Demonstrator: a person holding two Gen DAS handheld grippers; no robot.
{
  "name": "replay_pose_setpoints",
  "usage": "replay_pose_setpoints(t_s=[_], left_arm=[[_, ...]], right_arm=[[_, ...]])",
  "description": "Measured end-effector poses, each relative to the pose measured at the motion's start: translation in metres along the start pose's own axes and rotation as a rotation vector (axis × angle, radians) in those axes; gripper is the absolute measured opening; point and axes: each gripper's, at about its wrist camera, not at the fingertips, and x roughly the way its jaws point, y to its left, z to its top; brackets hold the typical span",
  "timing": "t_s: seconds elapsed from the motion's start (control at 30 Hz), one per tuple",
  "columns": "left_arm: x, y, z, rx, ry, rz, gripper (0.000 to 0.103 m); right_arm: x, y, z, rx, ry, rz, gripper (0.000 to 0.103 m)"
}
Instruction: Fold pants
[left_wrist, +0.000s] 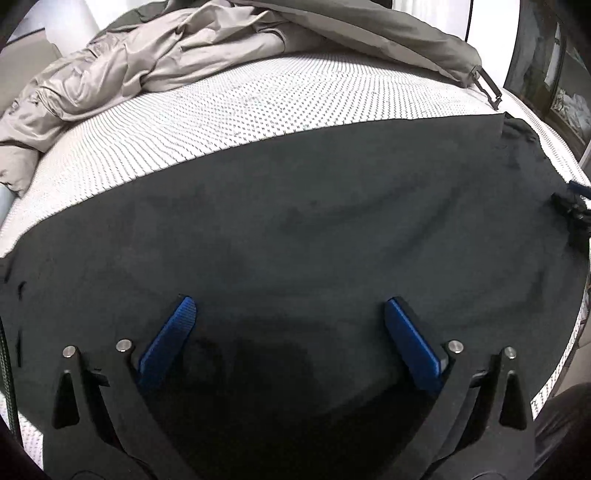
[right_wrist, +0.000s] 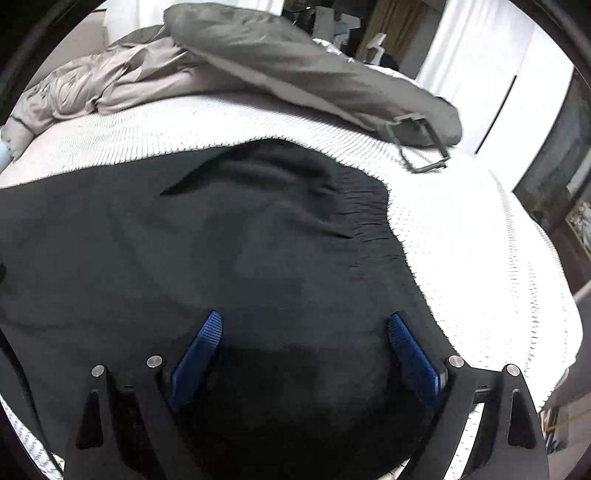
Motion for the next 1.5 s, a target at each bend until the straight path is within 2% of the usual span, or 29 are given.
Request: replay_pose_setpoints(t_s=[0.07, 0.13, 0.2, 0.3, 0.43, 0.5, 0.57, 0.63, 0.73, 0.8, 0.83, 0.87, 0.9, 0.97, 1.03, 1.1, 1.23, 1.3, 1.4, 1.5], left_arm=[[-0.011, -0.007, 0.003, 0.043, -0.032, -0.016, 0.101], [-0.019, -0.014, 0.009, 0.091, -0.069, -0.013, 0.101], [-0.02, -0.015, 0.015, 0.093, -0.079, -0.02, 0.101], [-0.01, -0.01, 0.02, 0.054, -0.05, -0.031, 0.101], [0.012, -0.003, 0.016, 0.035, 0.022, -0.012, 0.101], [0.017, 0.004, 0.012, 0.024, 0.03, -0.025, 0.101], [0.015, 0.012, 0.009, 0.023, 0.026, -0.024, 0.101], [0.012, 0.022, 0.005, 0.017, 0.022, -0.013, 0.101], [0.008, 0.039, 0.0, -0.008, 0.022, 0.004, 0.101], [0.005, 0.047, -0.003, -0.011, 0.018, 0.016, 0.101], [0.004, 0.052, -0.003, -0.018, 0.017, 0.027, 0.102], [0.005, 0.058, -0.003, -0.032, 0.024, 0.033, 0.102], [0.006, 0.063, -0.002, -0.047, 0.027, 0.028, 0.102], [0.005, 0.067, 0.0, -0.067, 0.029, 0.035, 0.101], [0.0, 0.065, 0.003, -0.064, 0.016, 0.042, 0.101], [-0.008, 0.061, 0.01, -0.048, -0.018, 0.023, 0.101], [-0.013, 0.052, 0.034, -0.051, -0.062, -0.013, 0.101], [-0.008, 0.048, 0.045, -0.073, -0.061, -0.043, 0.101], [0.008, 0.046, 0.057, -0.09, -0.045, -0.051, 0.101], [0.037, 0.041, 0.057, -0.066, 0.037, -0.024, 0.101]], right_arm=[[-0.014, 0.005, 0.008, 0.016, -0.026, 0.02, 0.092], [-0.034, 0.03, 0.019, 0.006, -0.067, 0.116, 0.092], [-0.042, 0.063, 0.029, -0.042, -0.068, 0.199, 0.092], [-0.034, 0.124, 0.045, -0.128, -0.019, 0.316, 0.092], [-0.005, 0.181, 0.056, -0.169, 0.082, 0.34, 0.092], [0.012, 0.192, 0.059, -0.221, 0.115, 0.307, 0.093], [0.012, 0.194, 0.056, -0.267, 0.085, 0.29, 0.094], [0.01, 0.181, 0.053, -0.262, 0.086, 0.237, 0.095], [0.018, 0.142, 0.05, -0.223, 0.081, 0.003, 0.099], [0.022, 0.106, 0.043, -0.147, 0.088, -0.099, 0.099], [0.023, 0.088, 0.038, -0.125, 0.092, -0.188, 0.099], [0.022, 0.074, 0.034, -0.108, 0.089, -0.234, 0.1], [0.023, 0.06, 0.031, -0.06, 0.092, -0.23, 0.1], [0.022, 0.053, 0.029, 0.013, 0.089, -0.155, 0.1], [0.016, 0.052, 0.03, 0.039, 0.097, -0.144, 0.099], [0.004, 0.061, 0.041, 0.027, 0.069, -0.12, 0.099], [-0.03, 0.114, 0.06, -0.058, -0.01, 0.052, 0.099], [-0.035, 0.146, 0.069, -0.085, 0.002, 0.173, 0.099], [-0.02, 0.187, 0.077, -0.13, 0.047, 0.298, 0.099], [0.009, 0.207, 0.079, -0.177, 0.108, 0.272, 0.099]])
